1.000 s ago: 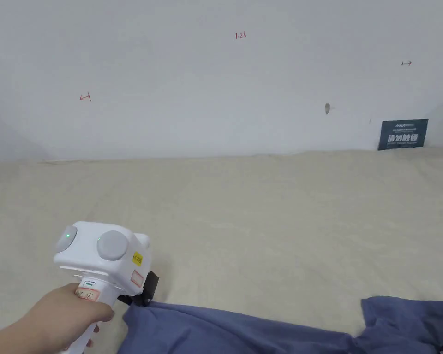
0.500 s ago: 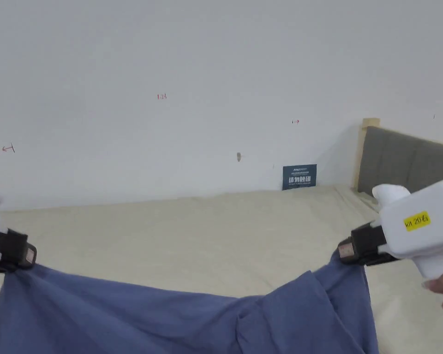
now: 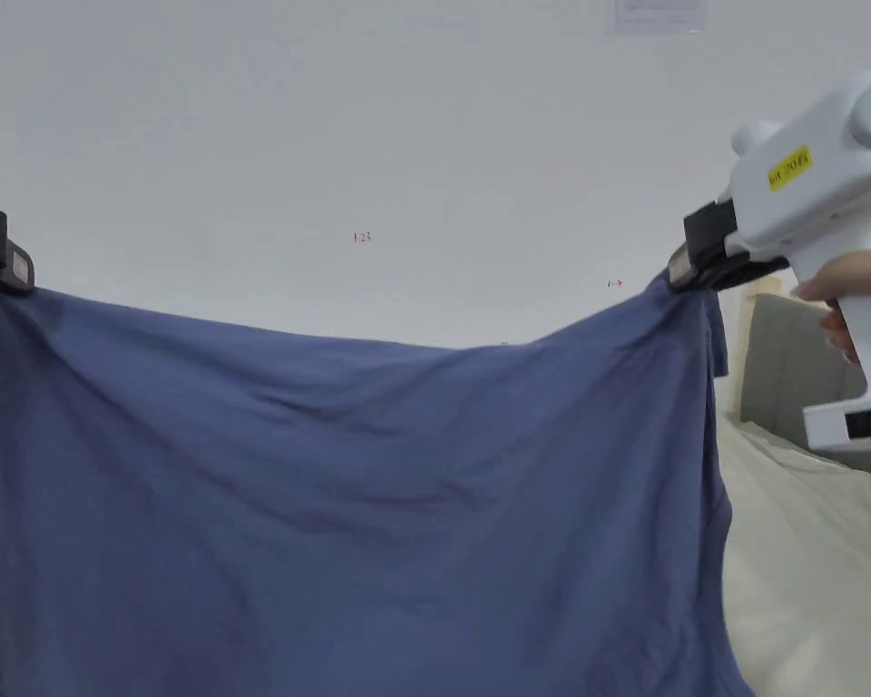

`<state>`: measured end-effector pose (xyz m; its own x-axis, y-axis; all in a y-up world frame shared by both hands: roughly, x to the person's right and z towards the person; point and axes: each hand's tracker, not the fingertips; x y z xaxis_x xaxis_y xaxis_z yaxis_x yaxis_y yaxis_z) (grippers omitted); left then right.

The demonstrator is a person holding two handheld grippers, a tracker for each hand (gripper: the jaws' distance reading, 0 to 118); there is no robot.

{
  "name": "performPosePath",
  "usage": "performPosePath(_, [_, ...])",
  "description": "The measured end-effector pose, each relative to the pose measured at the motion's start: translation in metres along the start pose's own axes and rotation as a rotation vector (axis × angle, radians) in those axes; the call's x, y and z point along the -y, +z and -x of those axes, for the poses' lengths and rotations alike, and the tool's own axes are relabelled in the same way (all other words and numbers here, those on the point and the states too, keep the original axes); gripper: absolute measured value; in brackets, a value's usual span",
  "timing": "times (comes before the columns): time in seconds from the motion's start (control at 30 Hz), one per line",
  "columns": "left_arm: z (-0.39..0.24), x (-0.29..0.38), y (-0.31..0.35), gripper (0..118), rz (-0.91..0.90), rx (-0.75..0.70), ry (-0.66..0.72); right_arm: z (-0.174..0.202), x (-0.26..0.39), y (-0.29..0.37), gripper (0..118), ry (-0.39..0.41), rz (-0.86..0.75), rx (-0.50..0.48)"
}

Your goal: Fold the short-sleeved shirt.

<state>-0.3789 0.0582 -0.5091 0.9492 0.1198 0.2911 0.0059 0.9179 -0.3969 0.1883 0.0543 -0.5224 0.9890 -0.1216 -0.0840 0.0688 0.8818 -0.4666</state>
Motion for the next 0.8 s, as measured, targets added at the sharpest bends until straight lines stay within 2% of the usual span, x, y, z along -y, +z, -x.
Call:
performPosePath(0.17, [0.014,-0.040,-0.023,3,-0.056,-0.036,0.010,0.022,-0.062,-0.014,0,0.028,-0.102,0.062])
performPosePath(0.3, [0.020,-0.066,-0.047,3,-0.085,-0.057,0.014,0.036,-0.111,-0.028,0,0.009,-0.164,0.101])
performPosePath(0.53, [0.033,-0.103,-0.098,3,-0.166,-0.056,0.044,0.057,-0.163,-0.065,0,0.070,-0.267,0.201])
performPosePath(0.8, [0.034,-0.136,-0.135,3,-0.271,-0.073,0.006,0.070,-0.210,-0.093,0,0.105,-0.371,0.221])
